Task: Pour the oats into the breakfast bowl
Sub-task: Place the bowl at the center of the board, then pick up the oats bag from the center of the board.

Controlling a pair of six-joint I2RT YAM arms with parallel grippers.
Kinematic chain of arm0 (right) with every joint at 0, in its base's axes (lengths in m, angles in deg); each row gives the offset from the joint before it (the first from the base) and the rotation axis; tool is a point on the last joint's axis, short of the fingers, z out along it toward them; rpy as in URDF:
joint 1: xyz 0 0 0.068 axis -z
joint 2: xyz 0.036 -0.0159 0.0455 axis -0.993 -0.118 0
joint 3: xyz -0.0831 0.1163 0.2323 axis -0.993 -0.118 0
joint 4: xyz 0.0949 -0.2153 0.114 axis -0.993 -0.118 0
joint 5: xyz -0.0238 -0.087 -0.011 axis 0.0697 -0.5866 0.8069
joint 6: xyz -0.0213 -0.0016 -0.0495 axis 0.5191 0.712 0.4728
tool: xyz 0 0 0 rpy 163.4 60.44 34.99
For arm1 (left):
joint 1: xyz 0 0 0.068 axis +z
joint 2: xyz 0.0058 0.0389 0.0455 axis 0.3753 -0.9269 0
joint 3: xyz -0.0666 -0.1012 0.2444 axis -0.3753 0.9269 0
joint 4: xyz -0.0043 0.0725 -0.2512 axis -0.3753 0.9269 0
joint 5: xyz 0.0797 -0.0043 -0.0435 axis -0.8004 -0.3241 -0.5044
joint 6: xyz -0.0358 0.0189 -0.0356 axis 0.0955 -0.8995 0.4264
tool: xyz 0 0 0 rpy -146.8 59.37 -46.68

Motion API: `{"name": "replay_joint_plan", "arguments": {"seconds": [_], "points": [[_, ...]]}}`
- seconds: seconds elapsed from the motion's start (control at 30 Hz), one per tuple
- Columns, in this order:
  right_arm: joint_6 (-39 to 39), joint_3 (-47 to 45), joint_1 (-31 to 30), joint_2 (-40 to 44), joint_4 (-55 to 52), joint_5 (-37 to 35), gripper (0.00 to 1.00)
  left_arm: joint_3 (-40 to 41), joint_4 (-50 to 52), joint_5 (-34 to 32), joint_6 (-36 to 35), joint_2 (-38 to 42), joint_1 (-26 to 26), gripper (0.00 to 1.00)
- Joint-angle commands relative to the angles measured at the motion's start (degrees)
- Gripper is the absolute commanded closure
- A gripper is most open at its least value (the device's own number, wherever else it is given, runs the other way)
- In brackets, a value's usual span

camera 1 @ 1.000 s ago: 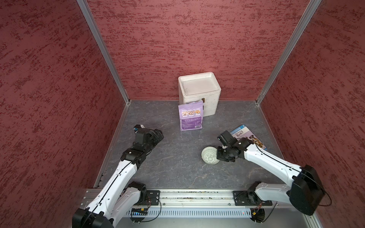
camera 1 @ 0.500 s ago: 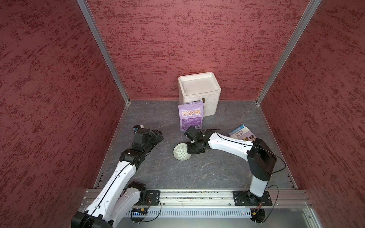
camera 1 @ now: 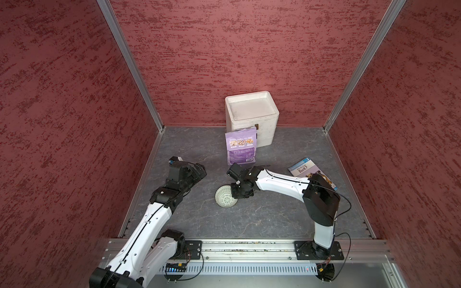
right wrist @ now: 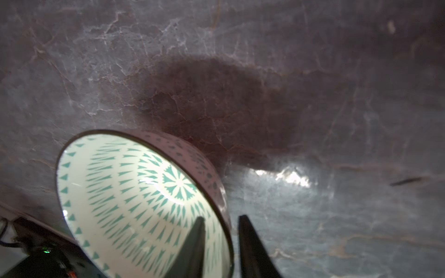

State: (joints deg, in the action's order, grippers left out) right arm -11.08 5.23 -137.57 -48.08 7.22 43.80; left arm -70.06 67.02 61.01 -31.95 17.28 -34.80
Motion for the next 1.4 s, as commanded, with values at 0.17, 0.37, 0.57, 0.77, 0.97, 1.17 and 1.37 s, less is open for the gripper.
{"name": "replay_joint_plan", "arguments": {"seconds": [0.17, 0.37, 0.57, 0.77, 0.97, 1.17, 1.37], "points": [[4.1, 0.0, -0.3, 7.7, -1.4, -4.0, 0.19, -6.7, -6.2, 4.9, -10.3, -7.0, -3.6, 0.09], [7.2, -9.0, 2.7, 23.1, 4.0, -7.7, 0.1, -18.4, -5.8, 3.1, -24.5, -14.9, -6.8, 0.1], [13.3, -18.1, 5.0, 39.6, 7.4, -15.4, 0.02, -27.4, -9.7, 9.2, -45.1, -26.6, -7.1, 0.12], [17.1, -24.6, 6.5, 51.6, 8.1, -21.1, 0.02, -39.9, -4.1, 19.3, -52.7, -40.1, -3.8, 0.19], [19.0, -29.0, 6.6, 59.6, 8.6, -23.3, 0.02, -44.4, -3.5, 24.6, -56.9, -46.4, -1.4, 0.23], [18.6, -29.6, 6.6, 60.7, 7.4, -24.0, 0.02, -50.1, -2.7, 29.2, -57.8, -52.8, 0.5, 0.24], [18.7, -28.7, 6.6, 58.8, 7.4, -23.0, 0.02, -50.7, -4.6, 31.2, -58.0, -54.6, 0.3, 0.29]]}}
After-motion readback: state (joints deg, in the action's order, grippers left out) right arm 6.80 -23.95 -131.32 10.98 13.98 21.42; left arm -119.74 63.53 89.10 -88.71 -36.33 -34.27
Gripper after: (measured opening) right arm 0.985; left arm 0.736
